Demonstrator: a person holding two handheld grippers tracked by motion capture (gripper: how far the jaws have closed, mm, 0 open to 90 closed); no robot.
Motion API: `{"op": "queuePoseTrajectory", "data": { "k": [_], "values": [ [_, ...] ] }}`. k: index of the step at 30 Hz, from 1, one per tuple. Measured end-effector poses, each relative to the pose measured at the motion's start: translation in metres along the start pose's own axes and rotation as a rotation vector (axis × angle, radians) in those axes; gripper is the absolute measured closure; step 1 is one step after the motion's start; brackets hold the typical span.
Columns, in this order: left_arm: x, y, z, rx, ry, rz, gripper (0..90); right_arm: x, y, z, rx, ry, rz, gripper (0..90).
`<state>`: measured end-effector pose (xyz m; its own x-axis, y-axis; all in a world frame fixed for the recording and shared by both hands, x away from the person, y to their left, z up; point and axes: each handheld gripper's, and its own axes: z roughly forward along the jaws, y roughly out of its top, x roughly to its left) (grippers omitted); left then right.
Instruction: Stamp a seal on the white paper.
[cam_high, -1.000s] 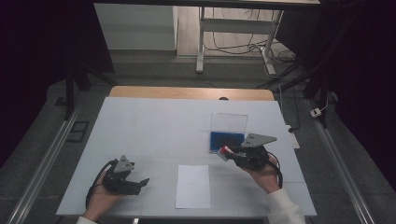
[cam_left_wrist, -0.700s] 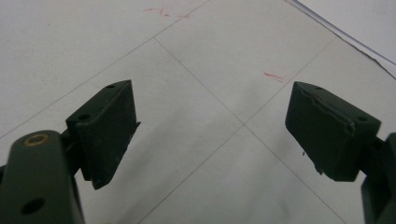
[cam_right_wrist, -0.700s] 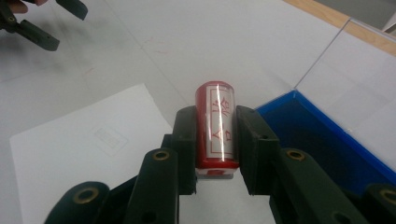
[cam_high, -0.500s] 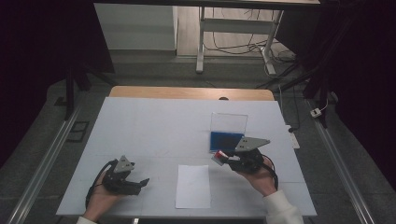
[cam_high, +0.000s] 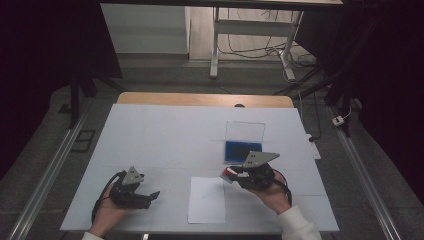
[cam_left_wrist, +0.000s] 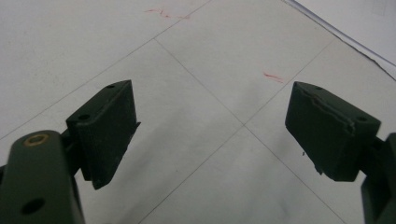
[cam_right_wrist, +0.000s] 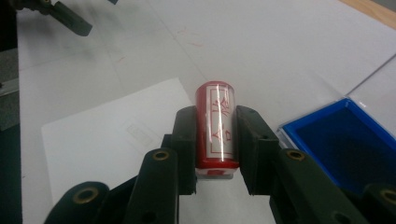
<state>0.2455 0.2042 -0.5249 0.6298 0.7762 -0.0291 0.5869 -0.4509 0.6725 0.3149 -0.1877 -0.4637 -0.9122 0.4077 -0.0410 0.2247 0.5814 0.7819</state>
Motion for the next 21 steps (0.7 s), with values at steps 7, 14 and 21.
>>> {"op": "queuePoseTrajectory", "data": {
  "k": [7,14,21],
  "values": [
    [-0.001,0.000,0.000,0.000,-0.001,-0.001,16.9,0.007,0.001,0.006,0.009,0.024,-0.015,70.0],
    [-0.001,0.000,0.001,0.001,-0.002,0.003,17.0,0.017,0.005,0.012,0.024,0.050,-0.035,70.0],
    [-0.002,0.000,0.001,0.007,0.000,0.009,17.0,0.027,0.011,0.022,0.041,0.076,-0.059,69.9]
  ]
}}
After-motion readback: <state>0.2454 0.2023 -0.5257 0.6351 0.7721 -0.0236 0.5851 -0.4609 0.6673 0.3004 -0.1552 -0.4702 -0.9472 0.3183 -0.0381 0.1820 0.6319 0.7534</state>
